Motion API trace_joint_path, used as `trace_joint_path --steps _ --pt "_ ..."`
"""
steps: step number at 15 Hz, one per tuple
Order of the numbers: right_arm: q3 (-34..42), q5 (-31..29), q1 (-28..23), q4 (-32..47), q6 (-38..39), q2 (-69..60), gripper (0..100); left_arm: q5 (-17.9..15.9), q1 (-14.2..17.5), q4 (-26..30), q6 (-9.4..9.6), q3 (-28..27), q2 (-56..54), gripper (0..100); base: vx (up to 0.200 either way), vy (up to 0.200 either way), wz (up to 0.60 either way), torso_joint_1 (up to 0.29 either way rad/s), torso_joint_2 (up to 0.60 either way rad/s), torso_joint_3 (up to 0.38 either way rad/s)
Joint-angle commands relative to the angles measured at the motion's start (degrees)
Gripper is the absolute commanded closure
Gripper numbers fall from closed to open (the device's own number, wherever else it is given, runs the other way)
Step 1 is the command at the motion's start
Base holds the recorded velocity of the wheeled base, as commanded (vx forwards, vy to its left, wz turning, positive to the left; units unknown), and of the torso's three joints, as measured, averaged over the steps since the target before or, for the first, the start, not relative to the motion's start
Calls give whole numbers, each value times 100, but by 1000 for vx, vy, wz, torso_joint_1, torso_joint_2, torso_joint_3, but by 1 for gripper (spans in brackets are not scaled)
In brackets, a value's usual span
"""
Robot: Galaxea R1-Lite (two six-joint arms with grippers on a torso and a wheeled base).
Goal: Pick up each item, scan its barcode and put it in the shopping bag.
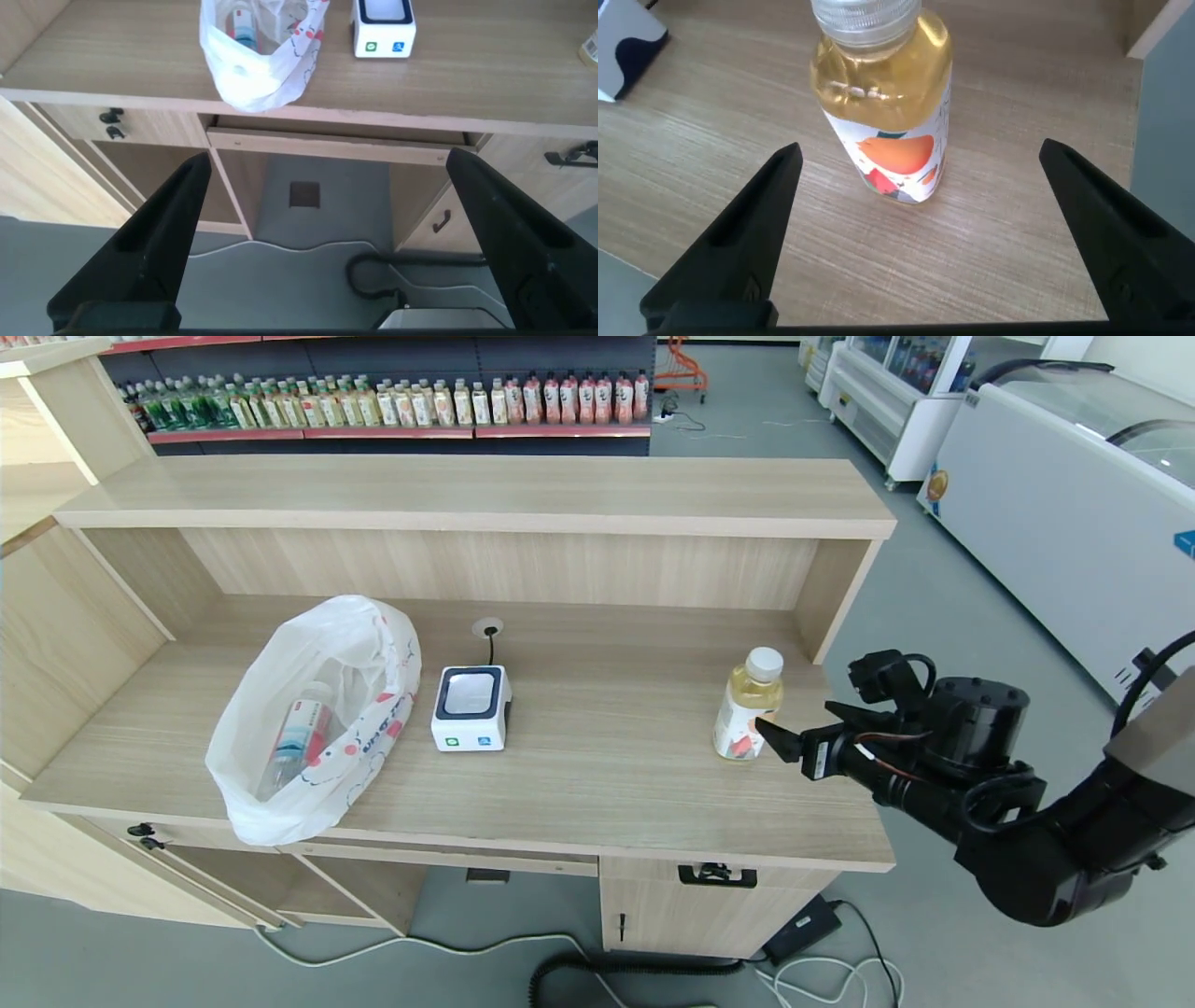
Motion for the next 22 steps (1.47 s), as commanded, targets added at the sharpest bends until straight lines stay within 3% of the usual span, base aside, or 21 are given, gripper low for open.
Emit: trace_joint_path --steps 1,13,14,17,22 --pt "-449 -104 100 16 -34 428 0 0 2 -1 -1 1 -2 0 0 0 0 0 0 0" --pt "-1917 -69 328 -28 -210 1676 0 0 2 -1 -1 1 -2 0 0 0 0 0 0 0" --pt "-2312 -78 346 -28 -210 1948 100 0 2 -1 -1 1 -2 0 0 0 0 0 0 0" --pt "-2761 -69 442 24 -210 2150 100 0 2 -1 -1 1 -2 0 0 0 0 0 0 0" --pt "-2444 -87 442 16 -254 1922 100 0 2 -1 -1 1 -2 0 0 0 0 0 0 0"
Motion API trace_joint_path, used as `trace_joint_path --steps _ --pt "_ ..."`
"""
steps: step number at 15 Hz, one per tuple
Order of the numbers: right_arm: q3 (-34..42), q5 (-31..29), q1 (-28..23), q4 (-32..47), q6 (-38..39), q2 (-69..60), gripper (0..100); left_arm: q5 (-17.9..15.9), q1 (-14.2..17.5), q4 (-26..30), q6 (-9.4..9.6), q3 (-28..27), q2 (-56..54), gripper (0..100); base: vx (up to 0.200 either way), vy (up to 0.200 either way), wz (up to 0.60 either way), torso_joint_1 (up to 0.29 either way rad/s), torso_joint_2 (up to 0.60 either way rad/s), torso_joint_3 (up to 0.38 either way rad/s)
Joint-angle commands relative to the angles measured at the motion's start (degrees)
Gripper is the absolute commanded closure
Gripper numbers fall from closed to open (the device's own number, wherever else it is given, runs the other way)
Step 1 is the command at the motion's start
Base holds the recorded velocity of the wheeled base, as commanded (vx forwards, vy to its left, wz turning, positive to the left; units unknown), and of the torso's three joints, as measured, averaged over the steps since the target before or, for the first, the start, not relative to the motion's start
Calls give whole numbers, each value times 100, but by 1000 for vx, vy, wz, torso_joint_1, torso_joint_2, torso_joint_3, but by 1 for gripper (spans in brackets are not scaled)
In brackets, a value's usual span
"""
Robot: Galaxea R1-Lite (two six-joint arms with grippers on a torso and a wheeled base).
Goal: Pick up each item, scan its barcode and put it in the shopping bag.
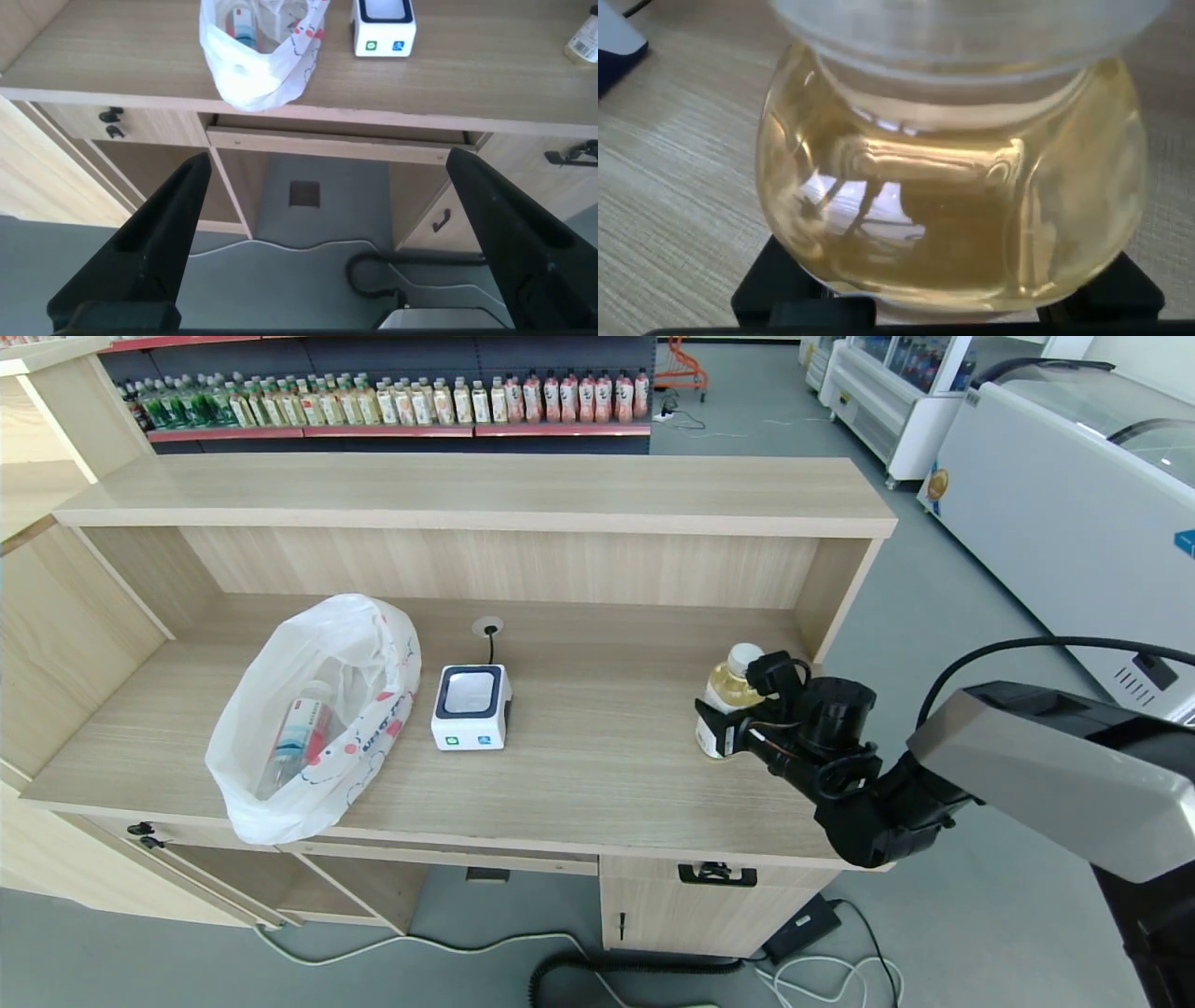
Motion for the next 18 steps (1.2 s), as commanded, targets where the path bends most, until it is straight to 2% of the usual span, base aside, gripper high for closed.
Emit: trace_joint_path --steps 1,3,5,6,7,8,10,14,16,18 --pt "311 -16 1 -2 7 -249 100 0 6 -1 -1 1 -2 0 0 0 0 0 0 0" --pt "1058 10 -342 33 245 -1005 100 0 6 -1 -1 1 -2 0 0 0 0 0 0 0" --pt "1682 538 -640 710 1097 -2218 100 0 6 -1 -1 1 -2 0 0 0 0 0 0 0" --pt "1876 1047 -772 1185 1537 -2833 100 -9 6 -1 -1 1 -2 0 0 0 0 0 0 0" --pt "1972 1856 -948 1730 1827 -3449 100 0 6 -1 -1 1 -2 0 0 0 0 0 0 0" --pt "2096 2506 -957 1958 2046 -3818 100 0 6 -1 -1 1 -2 0 0 0 0 0 0 0" --pt "2298 3210 -799 1993 2266 -4037 100 0 6 -1 -1 1 -2 0 0 0 0 0 0 0" --pt "3071 4220 -227 1967 2416 -4319 100 0 6 -1 -1 1 -2 0 0 0 0 0 0 0" --pt "3238 4545 -52 1941 2389 -4301 100 0 6 -1 -1 1 -2 0 0 0 0 0 0 0" --pt "3221 4625 89 1949 2407 -4275 100 0 6 -1 -1 1 -2 0 0 0 0 0 0 0"
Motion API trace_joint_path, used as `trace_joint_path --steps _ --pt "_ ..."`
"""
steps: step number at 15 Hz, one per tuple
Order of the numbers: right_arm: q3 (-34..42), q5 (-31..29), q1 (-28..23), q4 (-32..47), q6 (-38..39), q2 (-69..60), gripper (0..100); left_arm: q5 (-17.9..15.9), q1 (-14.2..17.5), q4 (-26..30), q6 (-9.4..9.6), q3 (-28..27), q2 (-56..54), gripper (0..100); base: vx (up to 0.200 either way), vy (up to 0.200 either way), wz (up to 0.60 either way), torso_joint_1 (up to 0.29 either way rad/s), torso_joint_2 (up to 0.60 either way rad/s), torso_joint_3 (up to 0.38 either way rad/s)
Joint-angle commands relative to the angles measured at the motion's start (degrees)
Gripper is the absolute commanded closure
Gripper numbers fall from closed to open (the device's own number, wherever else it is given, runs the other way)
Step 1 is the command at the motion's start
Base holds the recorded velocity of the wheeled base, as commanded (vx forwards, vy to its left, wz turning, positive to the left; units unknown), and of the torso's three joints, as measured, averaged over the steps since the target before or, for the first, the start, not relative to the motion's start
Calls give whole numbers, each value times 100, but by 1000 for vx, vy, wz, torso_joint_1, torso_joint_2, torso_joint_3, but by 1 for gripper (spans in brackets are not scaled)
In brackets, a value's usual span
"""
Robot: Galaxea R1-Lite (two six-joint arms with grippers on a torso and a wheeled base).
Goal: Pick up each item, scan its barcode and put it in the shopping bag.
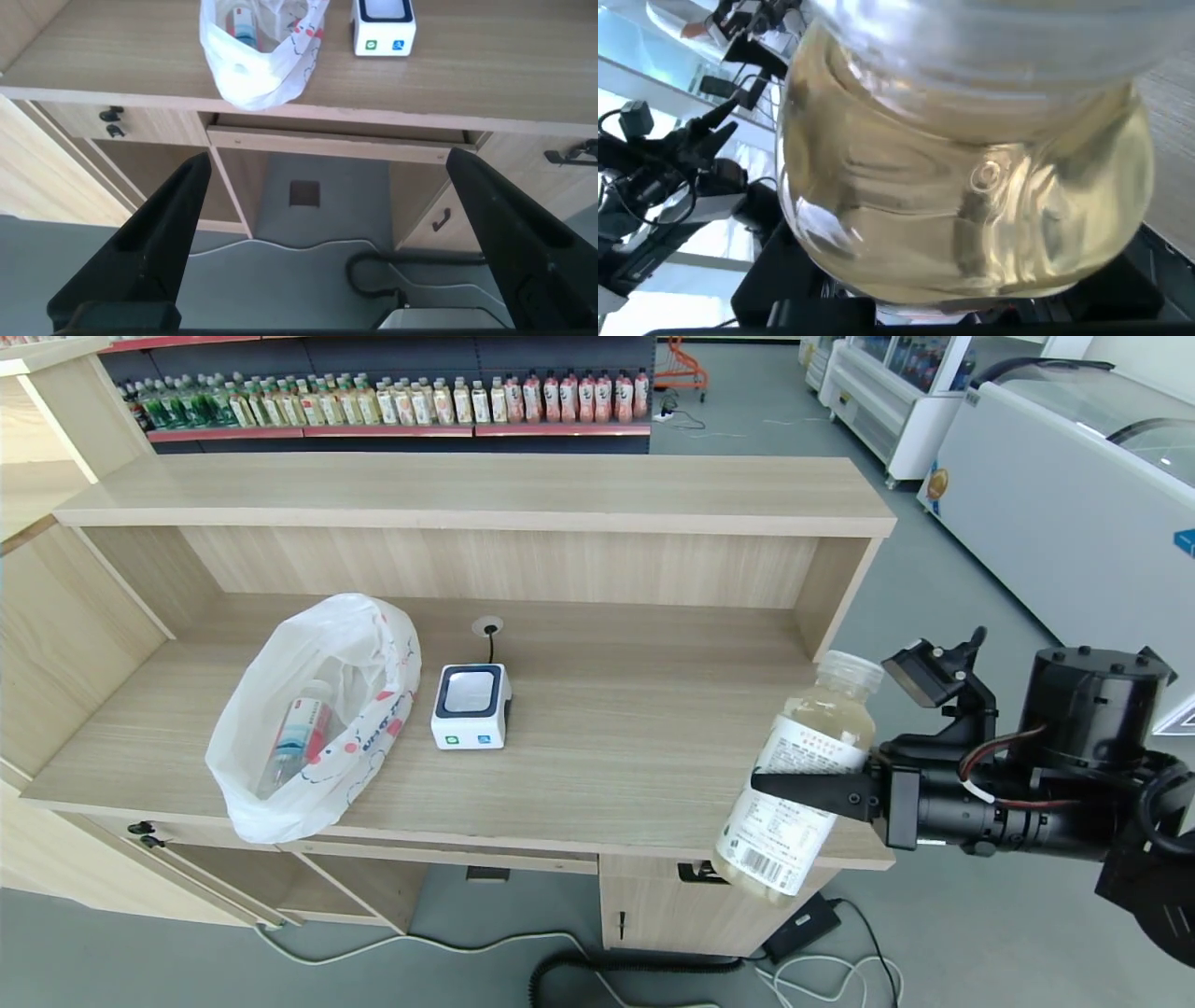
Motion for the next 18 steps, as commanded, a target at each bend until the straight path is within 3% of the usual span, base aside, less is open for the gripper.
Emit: trace_joint_path --steps 1,7,18 --pt "14 156 150 24 23 -78 100 0 4 -1 -1 1 -2 0 0 0 0 0 0 0" --pt "-3 1395 176 130 93 -439 100 0 4 -1 -1 1 -2 0 0 0 0 0 0 0" --pt "-39 1492 598 68 67 -201 100 0 4 -1 -1 1 -2 0 0 0 0 0 0 0"
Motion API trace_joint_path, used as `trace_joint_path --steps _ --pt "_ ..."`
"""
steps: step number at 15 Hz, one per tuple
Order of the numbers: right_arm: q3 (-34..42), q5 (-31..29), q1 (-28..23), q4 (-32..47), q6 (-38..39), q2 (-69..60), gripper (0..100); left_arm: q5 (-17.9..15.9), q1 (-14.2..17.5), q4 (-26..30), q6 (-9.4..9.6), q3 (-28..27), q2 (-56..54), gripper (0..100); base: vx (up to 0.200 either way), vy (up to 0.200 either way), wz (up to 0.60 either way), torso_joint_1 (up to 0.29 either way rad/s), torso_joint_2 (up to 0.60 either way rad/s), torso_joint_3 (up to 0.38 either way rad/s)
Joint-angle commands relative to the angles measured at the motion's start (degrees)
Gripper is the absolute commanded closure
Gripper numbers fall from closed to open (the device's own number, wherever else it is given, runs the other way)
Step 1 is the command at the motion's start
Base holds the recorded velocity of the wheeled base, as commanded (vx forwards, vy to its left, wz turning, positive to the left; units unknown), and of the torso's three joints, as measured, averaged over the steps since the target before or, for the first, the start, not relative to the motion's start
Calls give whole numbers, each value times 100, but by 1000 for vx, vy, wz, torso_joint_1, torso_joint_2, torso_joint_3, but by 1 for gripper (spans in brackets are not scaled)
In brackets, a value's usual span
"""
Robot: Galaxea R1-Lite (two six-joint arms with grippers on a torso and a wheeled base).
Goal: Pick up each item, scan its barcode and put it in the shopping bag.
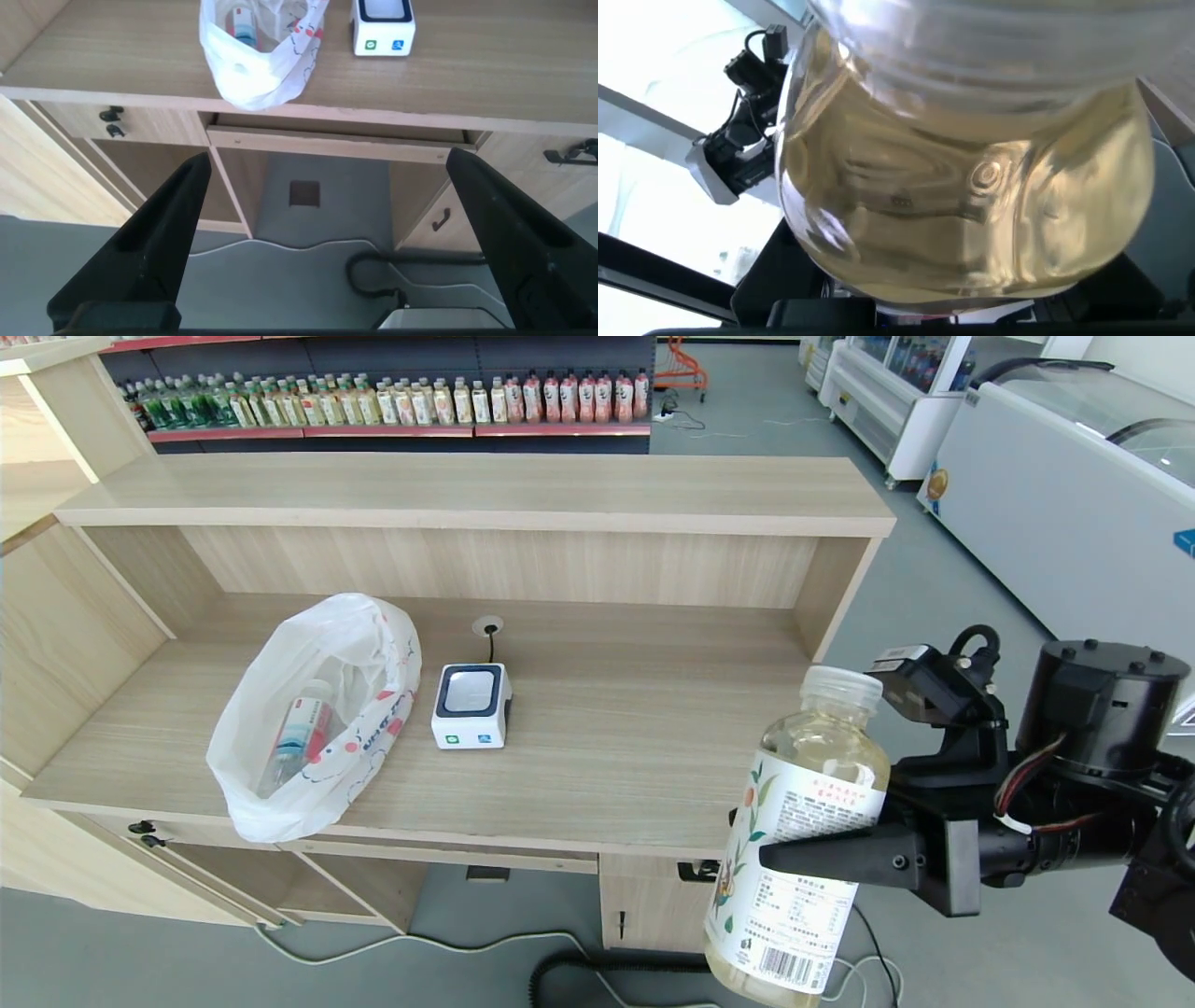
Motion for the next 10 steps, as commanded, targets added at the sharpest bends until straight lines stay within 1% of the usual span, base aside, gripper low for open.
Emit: trace_joint_path --steps 1,10 --pt "-6 0 19 -3 -2 66 100 2 2 -1 -1 1 -2 0 0 0 0 0 0 0" --pt "3 -35 72 -11 -160 242 100 2 2 -1 -1 1 -2 0 0 0 0 0 0 0"
